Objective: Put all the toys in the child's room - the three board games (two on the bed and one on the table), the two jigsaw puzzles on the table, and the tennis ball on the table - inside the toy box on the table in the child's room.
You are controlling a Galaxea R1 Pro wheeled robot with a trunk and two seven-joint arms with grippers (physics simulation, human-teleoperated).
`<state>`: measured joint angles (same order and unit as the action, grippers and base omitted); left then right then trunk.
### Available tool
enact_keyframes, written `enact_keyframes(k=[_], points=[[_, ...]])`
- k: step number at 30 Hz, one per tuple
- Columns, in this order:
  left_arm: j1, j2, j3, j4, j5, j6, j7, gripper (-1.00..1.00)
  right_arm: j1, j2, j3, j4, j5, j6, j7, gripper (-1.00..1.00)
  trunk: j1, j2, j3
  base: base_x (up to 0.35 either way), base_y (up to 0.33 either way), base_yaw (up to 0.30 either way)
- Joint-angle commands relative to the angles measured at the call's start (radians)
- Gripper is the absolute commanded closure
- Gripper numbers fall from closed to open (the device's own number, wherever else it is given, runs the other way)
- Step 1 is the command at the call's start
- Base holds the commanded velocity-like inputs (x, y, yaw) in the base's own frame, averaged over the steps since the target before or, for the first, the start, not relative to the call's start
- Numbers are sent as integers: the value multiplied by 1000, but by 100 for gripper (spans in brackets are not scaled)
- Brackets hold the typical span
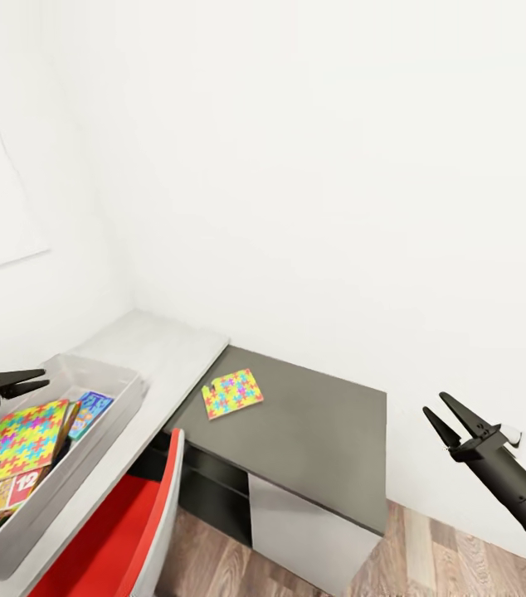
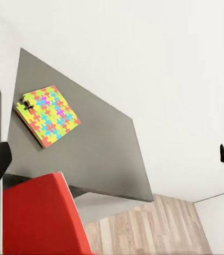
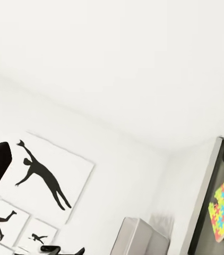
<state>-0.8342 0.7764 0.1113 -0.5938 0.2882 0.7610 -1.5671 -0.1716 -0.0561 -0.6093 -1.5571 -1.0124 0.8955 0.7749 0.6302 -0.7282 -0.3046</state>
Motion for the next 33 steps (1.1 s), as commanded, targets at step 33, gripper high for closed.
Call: enact_keyframes(k=[33], points=[[0, -6, -17, 2, 0, 14, -4, -100, 0, 1, 0, 2, 1, 0, 0, -100, -54, 97, 51, -47, 0, -39]])
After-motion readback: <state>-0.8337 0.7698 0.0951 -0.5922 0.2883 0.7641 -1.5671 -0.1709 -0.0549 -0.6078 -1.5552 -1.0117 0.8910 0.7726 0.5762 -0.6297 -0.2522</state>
